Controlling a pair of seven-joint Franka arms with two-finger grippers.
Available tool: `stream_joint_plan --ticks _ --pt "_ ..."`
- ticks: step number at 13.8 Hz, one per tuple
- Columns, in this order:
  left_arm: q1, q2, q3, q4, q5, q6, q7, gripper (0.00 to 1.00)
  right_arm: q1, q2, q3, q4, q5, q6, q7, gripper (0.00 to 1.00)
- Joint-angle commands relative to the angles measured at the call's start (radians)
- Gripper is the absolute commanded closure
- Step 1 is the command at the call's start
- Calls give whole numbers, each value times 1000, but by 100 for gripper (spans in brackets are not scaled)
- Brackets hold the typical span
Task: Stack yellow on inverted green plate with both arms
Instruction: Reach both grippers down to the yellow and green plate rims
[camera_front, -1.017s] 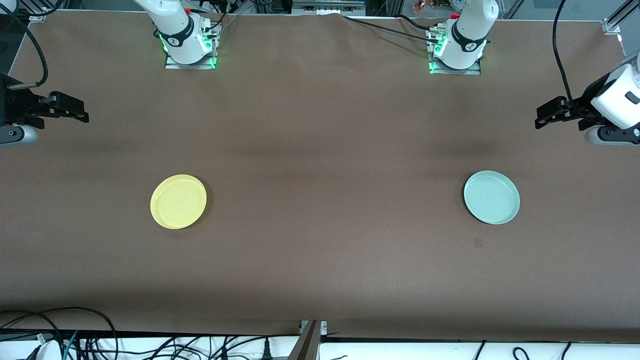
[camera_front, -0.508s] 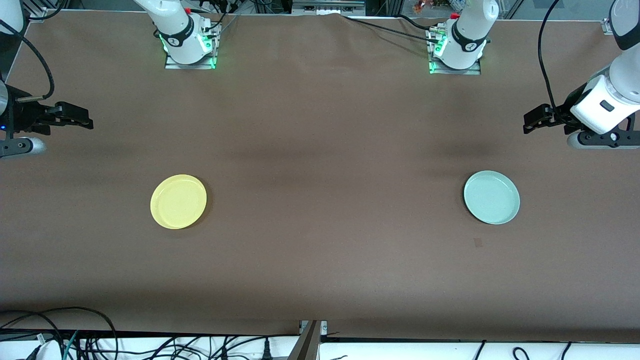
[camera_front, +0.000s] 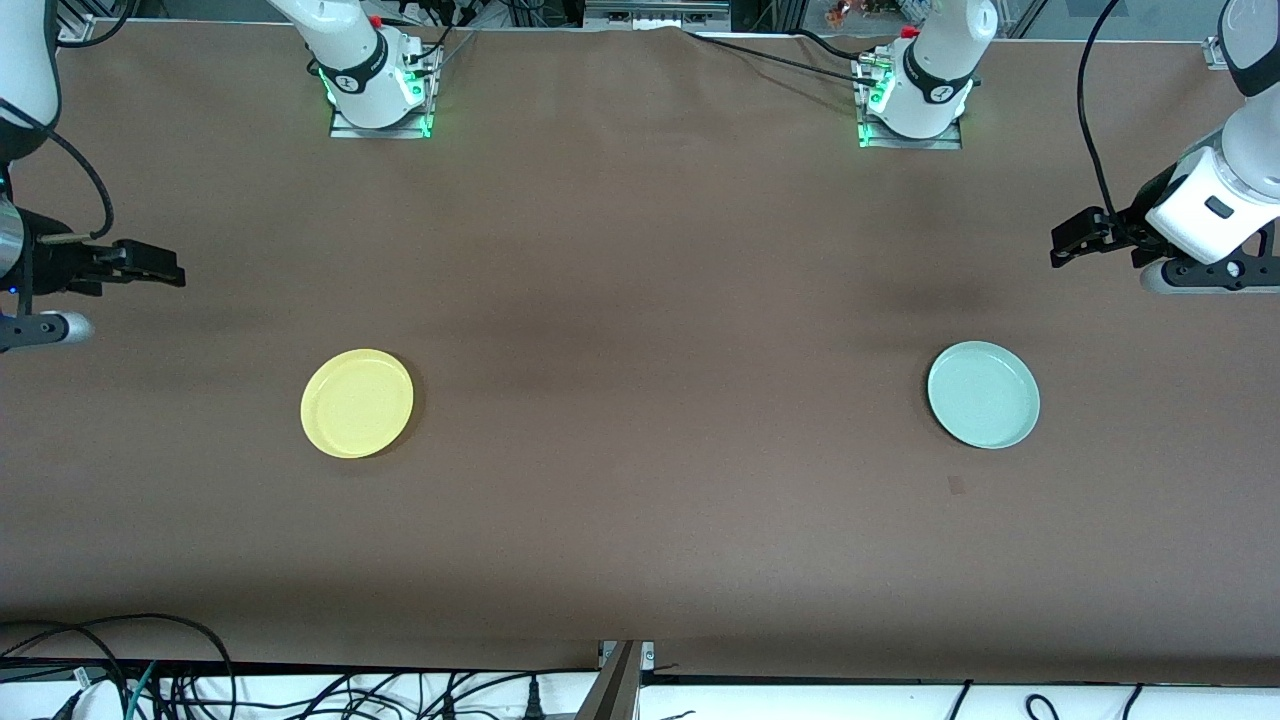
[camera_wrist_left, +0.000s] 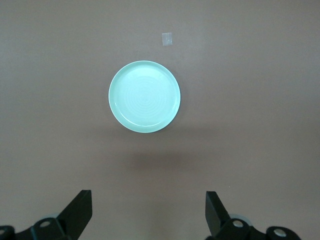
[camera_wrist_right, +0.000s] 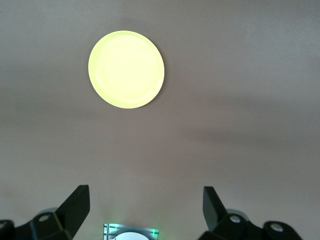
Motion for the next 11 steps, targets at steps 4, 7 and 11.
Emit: stream_joint_plan --ticks 4,7,11 --pt "5 -19 -7 -21 24 18 -5 0 -23 79 3 -2 -13 67 -1 0" --pt "8 -5 -5 -35 24 30 -5 0 -42 137 3 -8 2 118 3 0" --pt "53 47 -5 -187 27 290 3 0 -40 180 5 -152 7 327 9 0"
